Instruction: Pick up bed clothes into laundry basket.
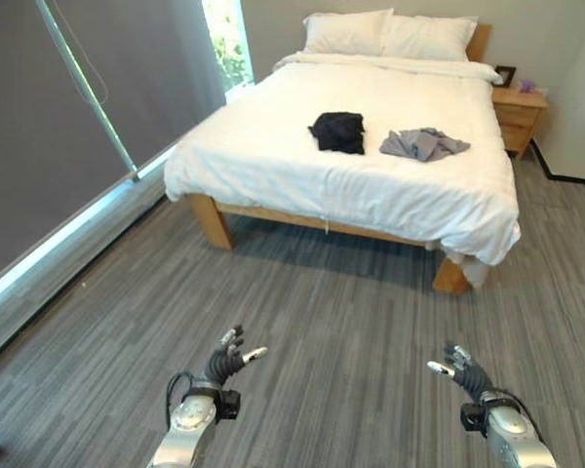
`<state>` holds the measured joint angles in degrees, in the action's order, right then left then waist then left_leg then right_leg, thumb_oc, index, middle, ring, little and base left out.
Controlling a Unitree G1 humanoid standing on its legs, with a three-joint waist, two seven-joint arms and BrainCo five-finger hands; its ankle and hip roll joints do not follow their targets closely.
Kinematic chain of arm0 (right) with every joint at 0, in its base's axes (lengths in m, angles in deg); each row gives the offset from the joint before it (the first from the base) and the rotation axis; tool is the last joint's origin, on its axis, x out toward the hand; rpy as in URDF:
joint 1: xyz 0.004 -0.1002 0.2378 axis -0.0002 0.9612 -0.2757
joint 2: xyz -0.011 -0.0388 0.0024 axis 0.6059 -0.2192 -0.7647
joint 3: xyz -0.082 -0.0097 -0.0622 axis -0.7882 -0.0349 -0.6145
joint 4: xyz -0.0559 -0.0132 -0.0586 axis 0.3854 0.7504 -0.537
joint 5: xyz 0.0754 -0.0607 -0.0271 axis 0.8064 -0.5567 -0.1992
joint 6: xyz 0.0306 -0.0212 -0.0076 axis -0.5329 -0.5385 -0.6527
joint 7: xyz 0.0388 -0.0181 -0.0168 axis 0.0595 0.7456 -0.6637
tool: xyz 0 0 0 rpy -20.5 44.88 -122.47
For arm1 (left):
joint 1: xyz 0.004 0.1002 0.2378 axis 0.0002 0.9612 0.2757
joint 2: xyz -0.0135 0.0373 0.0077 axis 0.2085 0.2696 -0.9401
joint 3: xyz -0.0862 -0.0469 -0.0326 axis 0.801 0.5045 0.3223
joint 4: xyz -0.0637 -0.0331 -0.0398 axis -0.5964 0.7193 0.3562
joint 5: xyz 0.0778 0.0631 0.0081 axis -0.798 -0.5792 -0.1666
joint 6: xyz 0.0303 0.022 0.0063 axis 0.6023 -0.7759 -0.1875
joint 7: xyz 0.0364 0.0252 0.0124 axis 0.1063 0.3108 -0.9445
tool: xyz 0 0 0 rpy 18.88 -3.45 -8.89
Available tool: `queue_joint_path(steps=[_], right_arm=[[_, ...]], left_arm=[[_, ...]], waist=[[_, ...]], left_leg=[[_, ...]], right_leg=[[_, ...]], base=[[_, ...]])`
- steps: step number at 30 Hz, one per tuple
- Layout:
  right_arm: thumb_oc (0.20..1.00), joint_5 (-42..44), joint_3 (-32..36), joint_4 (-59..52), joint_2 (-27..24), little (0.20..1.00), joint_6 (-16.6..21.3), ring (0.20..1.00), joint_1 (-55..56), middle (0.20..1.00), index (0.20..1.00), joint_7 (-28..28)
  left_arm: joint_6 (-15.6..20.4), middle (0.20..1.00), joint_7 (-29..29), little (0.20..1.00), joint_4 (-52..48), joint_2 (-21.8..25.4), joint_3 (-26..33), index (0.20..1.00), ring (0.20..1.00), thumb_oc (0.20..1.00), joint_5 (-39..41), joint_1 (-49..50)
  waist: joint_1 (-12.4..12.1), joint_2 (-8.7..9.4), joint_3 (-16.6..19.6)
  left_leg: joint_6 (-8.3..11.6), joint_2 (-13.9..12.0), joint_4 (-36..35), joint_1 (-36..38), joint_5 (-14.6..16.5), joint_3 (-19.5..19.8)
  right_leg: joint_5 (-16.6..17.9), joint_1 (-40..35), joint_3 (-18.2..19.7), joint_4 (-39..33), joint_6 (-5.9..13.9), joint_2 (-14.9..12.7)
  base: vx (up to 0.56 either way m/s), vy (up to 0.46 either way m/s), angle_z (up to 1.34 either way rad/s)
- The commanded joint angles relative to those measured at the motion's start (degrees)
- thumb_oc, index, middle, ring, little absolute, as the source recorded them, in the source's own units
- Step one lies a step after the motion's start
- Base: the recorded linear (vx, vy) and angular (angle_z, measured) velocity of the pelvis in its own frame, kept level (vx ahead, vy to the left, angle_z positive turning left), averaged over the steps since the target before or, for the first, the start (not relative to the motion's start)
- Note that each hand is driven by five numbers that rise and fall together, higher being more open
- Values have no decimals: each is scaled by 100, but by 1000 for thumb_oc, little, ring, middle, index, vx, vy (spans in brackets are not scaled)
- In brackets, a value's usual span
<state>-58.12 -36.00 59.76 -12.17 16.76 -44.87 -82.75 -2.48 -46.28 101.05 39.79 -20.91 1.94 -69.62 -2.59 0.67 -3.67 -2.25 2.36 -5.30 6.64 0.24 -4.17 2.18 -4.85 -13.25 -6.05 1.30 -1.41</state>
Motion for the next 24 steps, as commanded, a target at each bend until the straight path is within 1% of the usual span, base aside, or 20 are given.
queue_joint_path(steps=[1,5,6,8,14,16,17,21,22,24], right_arm=[[1000,246,-28,-508,71,1000,375,1000,-110,1000,1000,-143],[1000,261,152,-522,66,1000,453,1000,-56,1000,1000,-45],[1000,122,158,-471,63,1000,445,1000,-138,1000,1000,90],[1000,134,137,-419,95,1000,448,1000,-206,1000,1000,130],[1000,210,50,-584,133,1000,461,1000,-260,1000,1000,126],[1000,133,26,-628,105,1000,444,1000,-253,1000,1000,109],[1000,-294,-33,-750,-29,1000,353,1000,-312,1000,1000,177],[1000,-270,-2,-913,-66,1000,320,1000,-325,1000,1000,84],[1000,-309,54,-1030,-83,1000,329,1000,-320,1000,1000,87],[1000,-349,55,-1031,-104,1000,339,1000,-335,1000,1000,101]], left_arm=[[447,1000,-213,1000,33,102,407,1000,1000,1000,-175,23],[464,1000,-142,1000,-122,80,446,1000,1000,1000,-96,252],[457,1000,-126,1000,-166,74,407,1000,1000,1000,-43,194],[462,1000,-145,1000,-121,77,358,1000,1000,1000,1,88],[492,1000,-199,1000,-237,95,242,1000,1000,1000,226,-214],[481,1000,-187,1000,-283,114,216,1000,1000,1000,196,-243],[447,1000,-116,1000,-358,221,156,1000,1000,1000,46,-320],[427,1000,-47,1000,-467,338,165,1000,1000,1000,-113,-288],[436,1000,-97,1000,-472,308,234,1000,1000,1000,-48,-253],[440,1000,-102,1000,-471,305,240,1000,1000,1000,-26,-264]], waist=[[-134,342,-31],[-122,357,-21],[-129,352,-5],[-139,346,-4],[-82,331,-18],[-72,330,-24],[-49,332,-45],[-46,336,-65],[-49,350,-84],[-71,354,-88]], left_leg=[[239,-154,30,-280,32,704],[219,-147,30,-230,69,678],[214,-135,30,-225,81,679],[210,-130,30,-229,81,693],[200,-115,30,-281,83,682],[196,-112,30,-286,84,679],[192,-111,30,-294,90,652],[172,-101,30,-288,130,563],[143,-89,30,-299,160,492],[130,-84,30,-323,165,456]], right_leg=[[-130,-211,-12,105,508,-526],[-140,-257,-3,105,508,-534],[-143,-267,-8,105,514,-540],[-138,-267,-19,105,517,-542],[-124,-196,19,105,526,-553],[-121,-183,34,105,526,-551],[-114,-153,57,105,537,-554],[-96,-110,129,105,569,-553],[-74,-75,177,105,616,-571],[-57,-46,217,105,628,-580]], base=[[0,0,0],[32,11,-1],[0,0,0],[0,0,0],[0,0,0],[0,0,0],[0,0,0],[20,22,-6],[36,54,-19],[16,47,-16]])
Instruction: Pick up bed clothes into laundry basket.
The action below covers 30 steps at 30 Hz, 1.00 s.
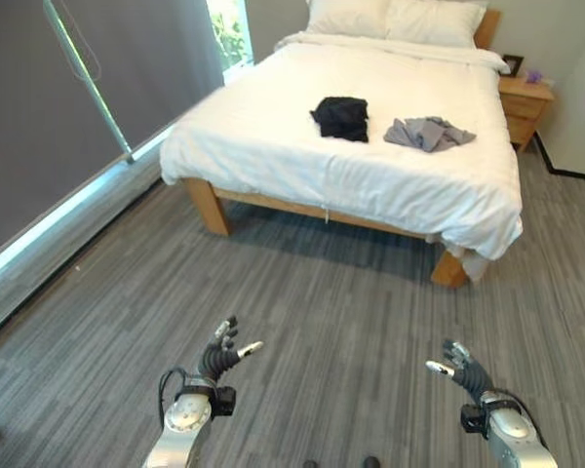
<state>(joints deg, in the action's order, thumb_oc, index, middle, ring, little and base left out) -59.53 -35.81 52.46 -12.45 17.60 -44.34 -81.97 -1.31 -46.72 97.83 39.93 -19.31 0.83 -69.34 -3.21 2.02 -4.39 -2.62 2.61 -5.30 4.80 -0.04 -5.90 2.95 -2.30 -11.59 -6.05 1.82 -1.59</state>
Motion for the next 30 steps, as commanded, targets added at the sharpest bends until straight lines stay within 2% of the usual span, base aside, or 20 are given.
queue_joint_path(steps=[1,4,5,6,9,11,12,14,15,17,18,20,23,24,25,26,27,28,29,30], right_arm=[[1000,-343,29,-309,-115,1000,255,1000,-430,1000,1000,50],[1000,-743,-8,-278,-245,1000,174,1000,-586,1000,1000,170],[1000,-731,17,-254,-238,1000,162,1000,-593,1000,1000,189],[1000,-731,20,-257,-239,1000,161,1000,-593,1000,1000,189],[1000,-822,-12,-377,-310,1000,221,1000,-677,1000,1000,253],[1000,-826,-169,-337,-223,1000,175,1000,-820,1000,1000,289],[1000,-791,-190,-285,-182,1000,170,1000,-845,1000,1000,273],[1000,-790,-140,-371,-200,1000,145,1000,-752,1000,1000,242],[1000,-772,-124,-347,-233,1000,142,1000,-709,1000,1000,263],[1000,-761,-144,-225,-217,1000,125,1000,-671,1000,1000,325],[1000,-770,-153,-217,-205,1000,110,1000,-649,1000,1000,336],[1000,-750,-102,-351,-200,1000,129,1000,-548,1000,1000,300],[1000,-603,-101,-375,-237,1000,194,1000,-435,1000,1000,178],[1000,-425,-126,-347,-341,1000,205,1000,-533,1000,1000,136],[1000,-424,-124,-348,-340,1000,205,1000,-536,1000,1000,135],[1000,-267,-141,-418,-390,1000,243,1000,-633,1000,1000,134],[1000,-59,-81,-555,-441,1000,276,1000,-624,1000,1000,99],[1000,153,21,-666,-532,1000,327,1000,-610,1000,1000,154],[1000,221,116,-710,-557,1000,342,1000,-613,1000,1000,196],[1000,222,122,-713,-553,1000,340,1000,-612,1000,1000,195]], left_arm=[[313,1000,-93,1000,-141,279,70,1000,1000,1000,113,-335],[286,1000,-93,1000,-81,290,-27,1000,1000,1000,88,-468],[256,1000,-109,1000,-57,292,-74,1000,1000,1000,26,-517],[255,1000,-110,1000,-58,291,-76,1000,1000,1000,26,-519],[250,1000,-242,1000,-74,272,-142,1000,1000,1000,-4,-639],[196,1000,-349,1000,147,248,-193,1000,1000,1000,-99,-790],[185,1000,-418,1000,171,229,-191,1000,1000,1000,-188,-873],[212,1000,-463,1000,46,166,-144,1000,1000,1000,-82,-885],[239,1000,-478,1000,67,129,-160,1000,1000,1000,34,-945],[221,1000,-457,1000,185,133,-283,1000,1000,1000,-21,-1160],[213,1000,-463,1000,214,166,-368,1000,1000,1000,-210,-1265],[210,1000,-519,1000,179,218,-406,1000,1000,1000,-489,-1390],[284,1000,-517,1000,27,177,-347,1000,1000,1000,-365,-1247],[315,1000,-479,1000,44,122,-342,1000,1000,1000,-74,-1200],[314,1000,-478,1000,44,125,-342,1000,1000,1000,-72,-1204],[304,1000,-451,1000,20,95,-303,1000,1000,1000,57,-1177],[291,1000,-354,1000,-78,125,-295,1000,1000,1000,134,-1150],[289,1000,-285,1000,-176,209,-299,1000,1000,1000,148,-1101],[291,1000,-266,1000,-287,223,-263,1000,1000,1000,134,-1082],[285,1000,-266,1000,-293,227,-265,1000,1000,1000,134,-1084]], waist=[[-30,226,-34],[-61,240,-128],[-72,217,-221],[-75,220,-222],[18,140,-544],[110,108,-708],[155,90,-778],[310,129,-850],[410,100,-886],[596,193,-863],[698,154,-843],[811,160,-744],[778,13,-528],[756,-61,-482],[777,-33,-468],[753,29,-475],[670,102,-563],[455,315,-765],[332,349,-843],[338,366,-829]], left_leg=[[152,-93,30,-171,193,610],[70,-41,64,-219,235,580],[-29,22,182,-208,328,617],[-34,28,195,-216,335,615],[-268,158,389,-262,482,612],[-352,118,336,-102,532,565],[-315,59,270,48,555,533],[-205,6,125,392,650,600],[-134,-64,43,596,731,708],[-2,-99,30,912,907,876],[69,-227,30,1065,1018,956],[158,-336,30,1277,1061,1092],[384,-604,596,1309,662,1069],[679,-680,2012,793,-294,953],[677,-648,2023,752,-316,977],[797,-654,3197,370,-839,939],[859,-722,4018,-66,-1174,777],[621,-738,5226,-845,-1059,623],[577,-765,5372,-1275,-958,510],[567,-747,5373,-1307,-976,510]], right_leg=[[-105,-268,70,105,596,-578],[-90,-156,96,337,656,-685],[-135,-15,113,812,710,-841],[-152,2,118,843,715,-850],[537,919,163,2647,827,-1243],[744,1437,103,3279,780,-1239],[610,1672,23,3226,775,-1234],[493,2012,-102,2527,753,-1083],[522,2026,-142,2112,761,-910],[718,2189,-179,1140,827,-611],[858,2198,-260,731,865,-437],[993,2222,-341,578,879,-371],[825,1858,-424,710,587,-205],[576,1566,-394,868,344,-81],[590,1589,-402,864,343,-118],[466,1375,-414,879,170,-106],[316,1093,-362,819,-8,-50],[12,610,-219,678,-243,-3],[-90,383,-169,636,-258,-16],[-79,408,-175,634,-255,-35]], base=[[2,62,-13],[23,121,-18],[28,106,-9],[26,185,-3],[-57,231,-1],[110,153,-2],[279,16,-7],[363,-72,-21],[425,-130,-15],[488,-167,21],[520,-173,40],[513,-166,61],[563,-187,60],[420,-158,13],[477,-218,20],[359,-246,15],[651,-476,-5],[601,-449,-33],[411,-310,-45],[313,-138,-40]])
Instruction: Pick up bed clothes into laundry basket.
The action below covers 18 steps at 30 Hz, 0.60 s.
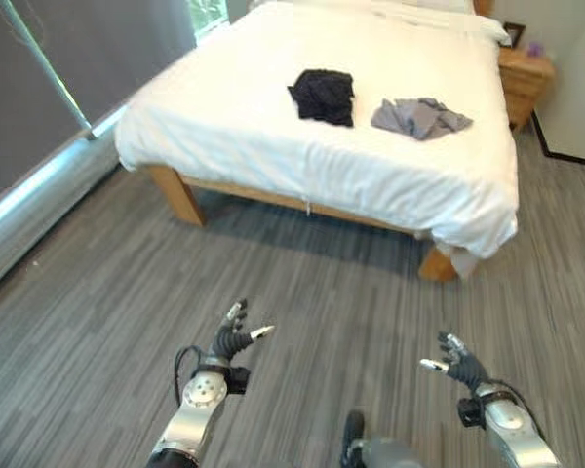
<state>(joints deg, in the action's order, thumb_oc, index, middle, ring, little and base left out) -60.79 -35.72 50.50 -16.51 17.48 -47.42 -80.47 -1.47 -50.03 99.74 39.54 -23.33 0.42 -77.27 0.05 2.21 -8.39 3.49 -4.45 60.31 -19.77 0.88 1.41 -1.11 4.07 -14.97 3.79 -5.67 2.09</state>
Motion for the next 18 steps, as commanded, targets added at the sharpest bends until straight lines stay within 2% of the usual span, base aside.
queue_joint_path(steps=[1,2,5,6,7,8,9,10,11,13,14,15,16,17,18], right_arm=[[1000,339,182,-591,-218,1000,355,1000,-361,1000,1000,58],[1000,318,223,-618,-234,1000,370,1000,-382,1000,1000,98],[1000,276,410,-954,-329,1000,453,1000,-361,1000,1000,63],[1000,145,421,-1130,-368,1000,491,1000,-411,1000,1000,57],[1000,143,420,-1136,-369,1000,489,1000,-405,1000,1000,58],[1000,79,427,-1233,-381,1000,516,1000,-451,1000,1000,35],[1000,56,448,-1327,-394,1000,515,1000,-492,1000,1000,0],[1000,133,412,-1390,-409,1000,502,1000,-615,1000,1000,-86],[1000,126,354,-1414,-444,1000,476,1000,-737,1000,1000,-122],[1000,2,238,-1684,-602,1000,500,1000,-929,1000,1000,-311],[1000,2,238,-1683,-603,1000,500,1000,-930,1000,1000,-311],[1000,-29,275,-1648,-586,1000,406,1000,-1086,1000,1000,-313],[1000,-49,188,-1527,-501,1000,378,1000,-1229,1000,1000,-201],[1000,87,170,-1414,-344,1000,305,1000,-1353,1000,1000,-120],[1000,191,171,-1416,-239,1000,310,1000,-1370,1000,1000,-146]], left_arm=[[318,1000,39,1000,-527,259,205,1000,1000,1000,176,-251],[324,1000,75,1000,-558,234,202,1000,1000,1000,232,-202],[406,1000,143,1000,-631,198,279,1000,1000,1000,384,11],[395,1000,183,1000,-718,248,340,1000,1000,1000,231,167],[391,1000,183,1000,-726,246,342,1000,1000,1000,229,176],[382,1000,187,1000,-743,280,400,1000,1000,1000,172,228],[372,1000,195,1000,-798,305,471,1000,1000,1000,122,284],[364,1000,201,1000,-811,322,513,1000,1000,1000,106,292],[368,1000,194,1000,-823,329,539,1000,1000,1000,87,308],[417,1000,175,1000,-928,356,639,1000,1000,1000,-3,394],[417,1000,175,1000,-928,355,639,1000,1000,1000,-4,394],[366,1000,298,1000,-912,398,607,1000,1000,1000,6,352],[354,1000,275,1000,-904,446,573,1000,1000,1000,-28,284],[308,1000,253,1000,-979,533,584,1000,1000,1000,-110,204],[333,1000,216,1000,-1042,569,613,1000,1000,1000,-68,165]], waist=[[-117,357,-477],[-231,350,-516],[-445,292,-420],[-622,214,-311],[-625,230,-316],[-711,158,-224],[-730,181,-130],[-747,188,-17],[-830,212,66],[-896,315,225],[-897,313,228],[-984,501,310],[-986,480,266],[-865,408,136],[-760,273,68]], left_leg=[[-84,-168,-1409,735,-971,-334],[-63,-225,-1464,442,-865,-344],[63,-374,-3230,196,-915,-534],[110,-216,-4938,214,-1093,-459],[105,-195,-5067,284,-1174,-479],[157,-174,-5604,196,-1278,-446],[162,-63,-6090,354,-1440,-543],[146,25,-6274,382,-1511,-725],[129,80,-6143,401,-1532,-721],[-107,251,-5897,612,-1126,-628],[-107,248,-5895,608,-1126,-629],[-386,492,-5793,839,-785,-840],[-518,565,-5823,1004,-703,-950],[-644,591,-5900,1276,-596,-949],[-707,513,-5996,1522,-531,-897]], right_leg=[[207,-472,201,-403,495,-416],[123,-680,220,-440,516,-446],[-54,-1130,262,-652,664,-518],[-207,-1443,308,-805,797,-524],[-193,-1453,310,-814,800,-544],[-260,-1642,308,-876,865,-492],[-318,-1822,327,-879,933,-538],[-329,-1944,359,-879,982,-555],[-328,-2054,412,-879,1011,-568],[-463,-2148,445,-690,1152,-810],[-462,-2143,447,-689,1151,-808],[277,-1806,442,333,1468,-1331],[850,-1463,578,1170,1560,-1579],[1214,-1148,718,2019,1555,-1658],[1271,-816,696,2457,1446,-1617]], base=[[292,-79,-43],[488,-73,-42],[611,69,-9],[611,138,-6],[640,146,-3],[435,68,-6],[663,111,-18],[608,85,-18],[567,111,-6],[425,141,-24],[461,250,-71],[395,279,-85],[512,388,-91],[323,318,-91],[339,267,-53]])
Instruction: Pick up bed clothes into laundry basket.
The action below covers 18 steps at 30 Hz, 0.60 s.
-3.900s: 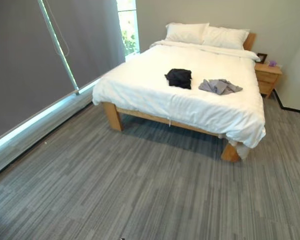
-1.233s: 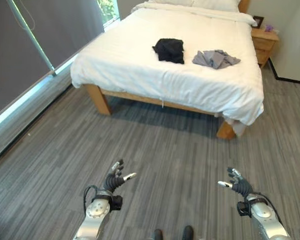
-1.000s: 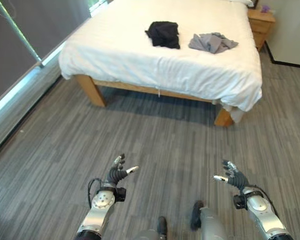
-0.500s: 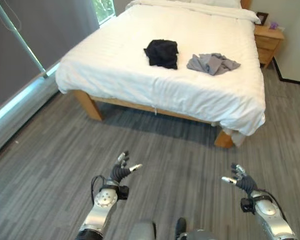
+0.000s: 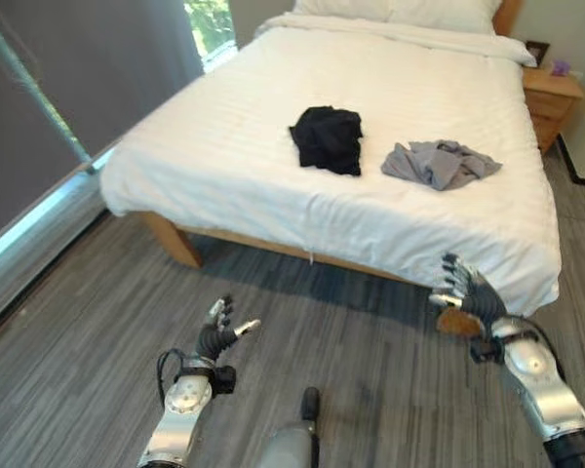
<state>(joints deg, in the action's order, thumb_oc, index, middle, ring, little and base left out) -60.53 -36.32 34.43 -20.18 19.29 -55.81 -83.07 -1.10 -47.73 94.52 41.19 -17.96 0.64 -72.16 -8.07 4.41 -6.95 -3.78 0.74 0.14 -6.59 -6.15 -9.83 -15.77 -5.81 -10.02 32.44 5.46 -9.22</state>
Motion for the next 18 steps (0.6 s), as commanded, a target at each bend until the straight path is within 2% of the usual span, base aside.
queue_joint_path(steps=[1,2,3,5,6,7,9,10,11,13,14,15,16,18], right_arm=[[1000,163,208,167,151,1000,122,1000,-512,1000,1000,42],[1000,163,207,167,151,1000,122,1000,-512,1000,1000,42],[1000,-10,182,148,115,1000,68,1000,-430,1000,1000,0],[1000,-10,187,263,43,1000,7,1000,-504,1000,1000,-32],[1000,-9,204,303,-20,1000,4,1000,-547,1000,1000,-25],[1000,-49,258,288,-105,1000,-17,1000,-533,1000,1000,-2],[1000,-115,416,245,-286,1000,-2,1000,-481,1000,1000,30],[1000,-171,530,295,-412,1000,12,1000,-501,1000,1000,65],[1000,-287,778,426,-800,1000,11,1000,-593,1000,1000,153],[1000,-284,770,693,-1018,1000,43,1000,-748,1000,1000,226],[1000,-248,799,811,-1201,1000,40,1000,-846,1000,1000,244],[1000,-230,891,891,-1526,1000,27,1000,-935,1000,1000,247],[1000,-226,890,896,-1536,1000,30,1000,-937,1000,1000,244],[1000,-274,1037,896,-1969,1000,31,1000,-985,1000,1000,275]], left_arm=[[305,1000,-15,1000,-531,390,91,1000,1000,1000,-8,-342],[305,1000,-15,1000,-531,390,92,1000,1000,1000,-8,-341],[320,1000,-6,1000,-614,405,148,1000,1000,1000,37,-329],[349,1000,83,1000,-642,435,135,1000,1000,1000,105,-332],[358,1000,101,1000,-624,461,117,1000,1000,1000,87,-338],[345,1000,107,1000,-598,492,115,1000,1000,1000,37,-340],[346,1000,106,1000,-563,543,126,1000,1000,1000,-59,-342],[359,1000,135,1000,-577,564,142,1000,1000,1000,-95,-327],[386,1000,186,1000,-601,541,199,1000,1000,1000,13,-224],[399,1000,214,1000,-607,499,208,1000,1000,1000,141,-145],[384,1000,227,1000,-574,463,185,1000,1000,1000,269,-110],[346,1000,268,1000,-547,426,154,1000,1000,1000,373,-55],[344,1000,268,1000,-549,418,152,1000,1000,1000,374,-55],[305,1000,340,1000,-631,386,116,1000,1000,1000,498,21]], waist=[[126,-23,-143],[131,-16,-146],[253,-58,-162],[306,-28,-164],[329,-2,-191],[368,51,-193],[400,124,-158],[387,153,-135],[339,193,-73],[310,201,-47],[292,219,-23],[308,202,-6],[314,186,-5],[378,134,-31]], left_leg=[[-19,-22,-103,468,278,306],[-19,-13,-106,472,275,309],[3,-43,-258,808,396,457],[106,-74,-365,977,488,578],[165,-112,-413,1080,551,625],[215,-107,-447,1184,644,720],[283,-147,-472,1286,725,801],[317,-174,-483,1336,745,814],[380,-252,-470,1393,777,784],[422,-310,-463,1417,797,759],[470,-388,-454,1424,787,758],[580,-584,-456,1415,762,753],[590,-599,-457,1415,764,760],[749,-923,-147,1333,564,836]], right_leg=[[2525,562,68,-115,278,-530],[2514,563,66,-101,278,-540],[2353,814,-238,-503,243,-758],[2280,884,-401,-1357,291,-842],[2305,850,-411,-1941,325,-735],[2271,876,-237,-2475,387,-578],[2359,870,16,-3049,479,-394],[2436,864,5,-3142,512,-385],[2492,803,-181,-3196,523,-414],[2529,734,-252,-3209,519,-402],[2407,697,-263,-3204,476,-345],[2177,629,-327,-3235,365,-195],[2168,627,-337,-3230,356,-182],[1967,562,-350,-3189,160,72]], base=[[222,157,-4],[388,67,34],[403,-36,33],[430,-126,37],[360,-201,52],[351,-210,44],[302,-189,39],[326,-244,48],[227,-187,39],[164,-181,16],[212,-349,0],[152,-276,-1],[155,-313,-4],[159,-365,-3]])
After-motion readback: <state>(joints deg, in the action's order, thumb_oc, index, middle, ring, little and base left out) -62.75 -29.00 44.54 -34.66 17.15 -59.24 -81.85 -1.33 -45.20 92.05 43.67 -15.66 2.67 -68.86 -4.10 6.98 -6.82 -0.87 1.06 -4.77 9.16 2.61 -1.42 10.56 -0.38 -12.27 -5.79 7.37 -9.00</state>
